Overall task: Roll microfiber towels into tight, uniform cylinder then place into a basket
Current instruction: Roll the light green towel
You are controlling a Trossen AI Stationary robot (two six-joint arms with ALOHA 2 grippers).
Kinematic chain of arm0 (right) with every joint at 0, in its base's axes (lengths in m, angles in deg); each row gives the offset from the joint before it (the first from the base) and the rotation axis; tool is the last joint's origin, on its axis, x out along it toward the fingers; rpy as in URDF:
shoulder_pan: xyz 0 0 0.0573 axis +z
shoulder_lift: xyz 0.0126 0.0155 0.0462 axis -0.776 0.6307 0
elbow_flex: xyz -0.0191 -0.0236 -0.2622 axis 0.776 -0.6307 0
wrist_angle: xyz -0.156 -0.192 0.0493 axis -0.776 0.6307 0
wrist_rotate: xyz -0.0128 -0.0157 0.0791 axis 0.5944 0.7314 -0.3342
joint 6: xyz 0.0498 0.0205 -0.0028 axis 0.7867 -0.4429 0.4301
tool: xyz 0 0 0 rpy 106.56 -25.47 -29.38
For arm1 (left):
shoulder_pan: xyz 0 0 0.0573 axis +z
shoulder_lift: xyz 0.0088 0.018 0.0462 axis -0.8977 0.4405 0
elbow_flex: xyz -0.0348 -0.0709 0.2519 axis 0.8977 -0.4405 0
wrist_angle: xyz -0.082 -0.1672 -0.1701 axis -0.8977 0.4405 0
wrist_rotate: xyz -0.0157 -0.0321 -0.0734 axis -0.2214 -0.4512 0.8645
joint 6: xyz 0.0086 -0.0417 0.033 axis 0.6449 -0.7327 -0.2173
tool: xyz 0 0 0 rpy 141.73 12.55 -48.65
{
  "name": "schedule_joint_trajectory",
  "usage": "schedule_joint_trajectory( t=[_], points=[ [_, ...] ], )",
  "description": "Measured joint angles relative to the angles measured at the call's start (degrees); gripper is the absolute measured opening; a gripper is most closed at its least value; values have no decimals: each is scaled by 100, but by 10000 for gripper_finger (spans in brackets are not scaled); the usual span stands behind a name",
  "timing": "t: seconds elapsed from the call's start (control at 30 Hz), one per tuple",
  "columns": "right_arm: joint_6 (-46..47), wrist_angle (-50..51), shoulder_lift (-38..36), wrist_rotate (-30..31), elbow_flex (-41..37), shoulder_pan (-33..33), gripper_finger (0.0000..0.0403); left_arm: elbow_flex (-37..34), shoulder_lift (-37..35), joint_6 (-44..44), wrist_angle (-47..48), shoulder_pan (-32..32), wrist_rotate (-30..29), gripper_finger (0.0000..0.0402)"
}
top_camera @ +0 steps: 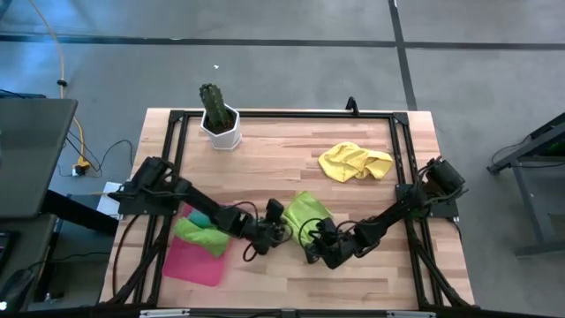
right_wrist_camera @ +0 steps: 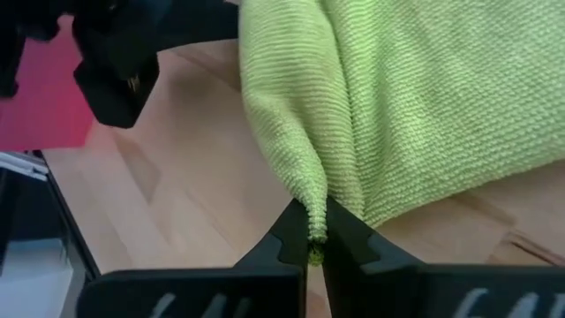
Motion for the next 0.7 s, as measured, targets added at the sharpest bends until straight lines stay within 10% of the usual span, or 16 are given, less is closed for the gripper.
schedule_joint_trajectory(
  t=[0.43, 0.7],
  points=[
    [-881, -101, 0, -448, 0, -4, 48, 32, -19, -1450, 431, 396, 2022, 16],
    [-2481, -328, -172, -995, 0, -63, 102, 14, 7, -4264, 662, 460, 5230, 13]
  ],
)
